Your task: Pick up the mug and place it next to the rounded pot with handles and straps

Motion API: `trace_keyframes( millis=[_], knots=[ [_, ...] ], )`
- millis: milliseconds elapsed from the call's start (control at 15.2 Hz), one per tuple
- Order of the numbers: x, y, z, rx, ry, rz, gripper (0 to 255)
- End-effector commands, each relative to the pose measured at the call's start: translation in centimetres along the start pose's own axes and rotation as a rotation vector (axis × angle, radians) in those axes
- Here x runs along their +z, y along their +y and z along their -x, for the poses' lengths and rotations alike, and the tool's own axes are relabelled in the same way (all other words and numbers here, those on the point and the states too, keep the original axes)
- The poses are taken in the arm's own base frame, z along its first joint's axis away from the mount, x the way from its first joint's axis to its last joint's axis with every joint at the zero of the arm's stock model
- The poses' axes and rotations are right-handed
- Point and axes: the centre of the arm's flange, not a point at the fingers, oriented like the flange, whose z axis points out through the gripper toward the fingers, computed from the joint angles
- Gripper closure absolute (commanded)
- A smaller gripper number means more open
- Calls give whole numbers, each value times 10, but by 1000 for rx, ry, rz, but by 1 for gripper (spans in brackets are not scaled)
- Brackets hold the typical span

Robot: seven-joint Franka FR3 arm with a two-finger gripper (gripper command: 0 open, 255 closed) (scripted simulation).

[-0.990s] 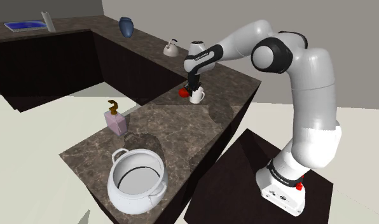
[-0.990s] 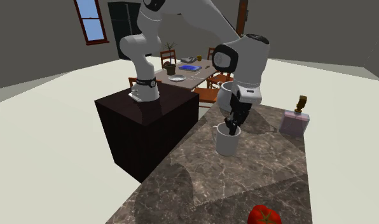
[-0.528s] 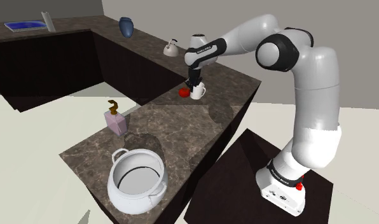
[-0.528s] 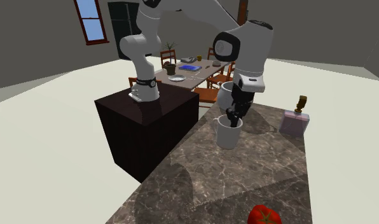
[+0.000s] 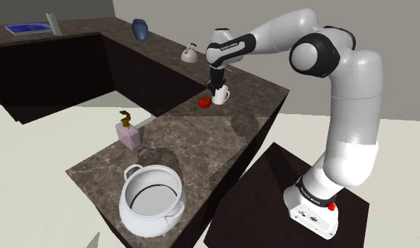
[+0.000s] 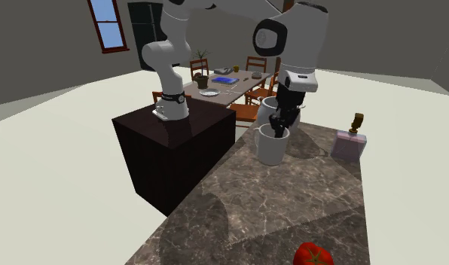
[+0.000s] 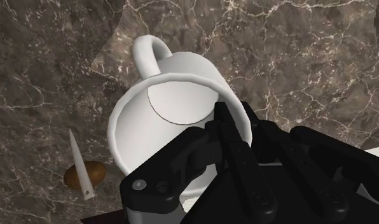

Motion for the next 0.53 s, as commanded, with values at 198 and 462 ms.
trace_keyframes(
  millis=[198,462],
  knots=[
    [-27,2,1,0,0,0,255],
    [-34,-24,7,0,0,0,255]
  ],
)
